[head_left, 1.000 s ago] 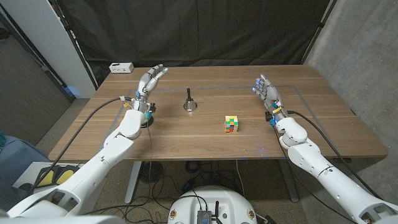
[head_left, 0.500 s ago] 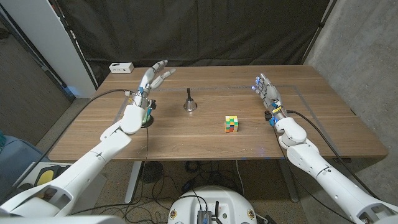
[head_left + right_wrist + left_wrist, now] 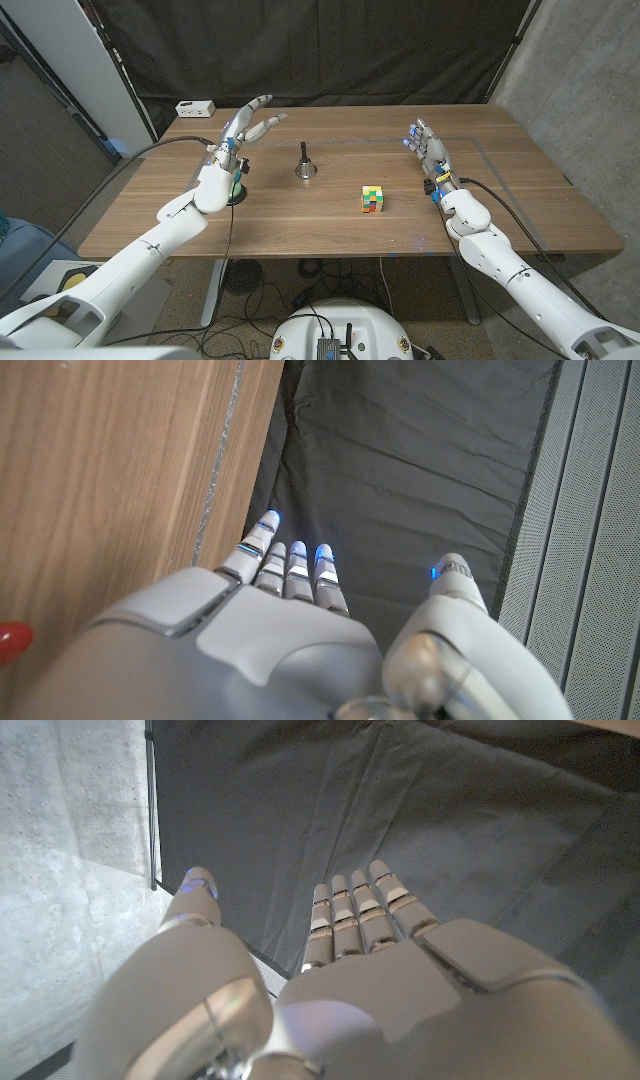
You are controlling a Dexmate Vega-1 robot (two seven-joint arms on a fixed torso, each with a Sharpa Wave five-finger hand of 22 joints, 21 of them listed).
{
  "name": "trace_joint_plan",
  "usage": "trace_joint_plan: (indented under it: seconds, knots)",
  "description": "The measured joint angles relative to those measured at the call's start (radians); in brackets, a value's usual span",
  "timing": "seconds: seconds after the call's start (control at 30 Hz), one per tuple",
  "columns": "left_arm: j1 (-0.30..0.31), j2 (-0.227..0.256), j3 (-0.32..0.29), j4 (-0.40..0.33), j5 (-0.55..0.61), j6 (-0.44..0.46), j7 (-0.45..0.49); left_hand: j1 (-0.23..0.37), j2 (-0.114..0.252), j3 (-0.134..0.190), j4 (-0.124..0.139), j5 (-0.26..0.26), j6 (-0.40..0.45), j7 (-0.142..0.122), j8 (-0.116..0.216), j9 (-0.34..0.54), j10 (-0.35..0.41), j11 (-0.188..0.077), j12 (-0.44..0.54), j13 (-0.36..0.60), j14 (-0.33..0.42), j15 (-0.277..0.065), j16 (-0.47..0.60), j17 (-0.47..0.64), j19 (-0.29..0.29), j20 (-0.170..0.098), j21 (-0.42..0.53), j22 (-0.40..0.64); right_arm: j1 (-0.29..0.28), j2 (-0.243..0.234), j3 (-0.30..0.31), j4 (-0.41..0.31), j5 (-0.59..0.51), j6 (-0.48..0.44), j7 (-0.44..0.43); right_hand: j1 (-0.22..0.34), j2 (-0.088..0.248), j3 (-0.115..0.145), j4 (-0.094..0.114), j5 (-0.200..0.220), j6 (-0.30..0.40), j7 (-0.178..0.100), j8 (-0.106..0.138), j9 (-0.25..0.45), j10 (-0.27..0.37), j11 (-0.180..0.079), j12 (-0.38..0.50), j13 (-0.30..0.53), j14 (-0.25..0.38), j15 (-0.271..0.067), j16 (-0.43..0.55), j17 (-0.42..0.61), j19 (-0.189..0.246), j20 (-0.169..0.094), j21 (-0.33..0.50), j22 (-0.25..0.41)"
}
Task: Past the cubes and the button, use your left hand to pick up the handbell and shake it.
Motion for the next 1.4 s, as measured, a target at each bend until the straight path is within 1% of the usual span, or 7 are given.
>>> trace_joint_plan:
  seconds: [0.13, 0.47, 0.97, 1.03, 1.2, 1.37, 1.4]
  knots:
    - [-0.007, 0.012, 0.009, -0.015, 0.027, 0.022, 0.007, 0.007, -0.007, 0.005, 0.003, 0.000, 0.009, -0.005, 0.000, 0.001, 0.012, -0.012, 0.000, 0.000, 0.017, -0.003, 0.000, 0.000, 0.013, 0.001, 0.000, 0.000, -0.004, 0.000, 0.000, -0.004, -0.003, 0.000, -0.007, 0.000, 0.000, 0.000, 0.000, 0.000, 0.000, 0.000, 0.000, 0.000, 0.000, 0.000, 0.000, 0.000, 0.000, 0.000, 0.000, 0.000, 0.000, 0.000, 0.000, 0.000]
    - [-0.016, 0.046, 0.025, -0.070, 0.080, 0.094, -0.004, 0.017, -0.006, 0.005, 0.003, 0.000, 0.013, -0.010, 0.000, 0.001, 0.018, -0.018, 0.000, 0.000, 0.026, -0.005, 0.000, 0.000, 0.022, 0.000, 0.000, 0.000, -0.011, 0.001, 0.003, -0.009, -0.006, 0.000, -0.016, 0.004, -0.004, 0.000, 0.000, -0.004, 0.000, 0.000, 0.000, 0.000, 0.000, 0.000, 0.000, 0.000, 0.000, 0.000, 0.000, 0.000, 0.000, 0.000, 0.000, 0.000]
    - [-0.033, 0.112, 0.048, -0.190, 0.152, 0.250, -0.113, 0.026, -0.016, 0.009, 0.007, 0.000, 0.033, -0.020, 0.000, 0.001, 0.032, -0.025, 0.000, 0.000, 0.039, -0.014, -0.005, 0.000, 0.035, 0.001, 0.000, 0.005, -0.012, 0.003, 0.005, -0.007, -0.006, 0.005, -0.014, 0.004, -0.004, 0.000, 0.000, -0.004, 0.000, 0.000, 0.000, 0.000, 0.000, 0.000, 0.000, 0.000, 0.006, -0.005, 0.001, 0.000, 0.000, 0.001, 0.000, 0.000]
    - [-0.038, 0.119, 0.052, -0.202, 0.159, 0.268, -0.128, 0.026, -0.016, 0.009, 0.007, 0.000, 0.033, -0.020, 0.000, 0.001, 0.032, -0.025, 0.000, 0.000, 0.039, -0.014, -0.005, 0.000, 0.035, 0.001, 0.000, 0.005, -0.012, 0.002, 0.005, -0.007, -0.006, 0.005, -0.014, 0.004, -0.004, 0.000, 0.000, -0.004, 0.000, 0.000, 0.000, 0.000, 0.000, 0.000, 0.000, 0.000, 0.009, -0.002, 0.006, 0.000, 0.009, 0.002, 0.000, 0.000]
    - [-0.049, 0.135, 0.061, -0.229, 0.176, 0.306, -0.164, 0.027, -0.016, 0.009, 0.007, 0.000, 0.033, -0.020, 0.000, 0.001, 0.037, -0.030, 0.000, 0.000, 0.039, -0.014, -0.008, 0.000, 0.035, 0.001, -0.001, 0.005, -0.013, 0.001, 0.006, -0.008, -0.006, 0.005, -0.015, 0.008, 0.000, 0.000, 0.000, -0.004, 0.000, 0.000, 0.000, 0.000, 0.000, 0.000, 0.000, 0.000, 0.018, -0.004, 0.006, 0.000, 0.011, 0.000, 0.000, 0.000]
    - [-0.049, 0.135, 0.061, -0.229, 0.199, 0.353, -0.220, 0.038, -0.014, 0.009, 0.007, 0.000, 0.041, -0.027, 0.000, 0.001, 0.043, -0.036, 0.000, 0.000, 0.044, -0.019, -0.008, 0.000, 0.035, 0.001, -0.004, 0.005, -0.015, -0.001, 0.007, -0.009, -0.006, 0.005, -0.015, 0.008, 0.000, 0.000, 0.000, -0.004, 0.000, 0.000, 0.000, 0.000, 0.000, 0.000, 0.000, 0.005, 0.018, -0.004, 0.006, 0.000, 0.014, 0.003, 0.000, 0.000]
    - [-0.072, 0.157, 0.078, -0.270, 0.204, 0.363, -0.236, 0.038, -0.014, 0.009, 0.007, 0.000, 0.040, -0.027, 0.000, 0.001, 0.042, -0.036, 0.000, 0.003, 0.044, -0.019, -0.008, 0.000, 0.034, 0.001, -0.004, 0.005, -0.015, -0.002, 0.007, -0.009, -0.006, 0.005, -0.015, 0.008, 0.000, 0.000, 0.000, -0.004, 0.000, 0.000, 0.000, 0.000, 0.000, 0.000, 0.000, 0.005, 0.018, -0.004, 0.006, 0.000, 0.014, 0.003, 0.000, 0.000]
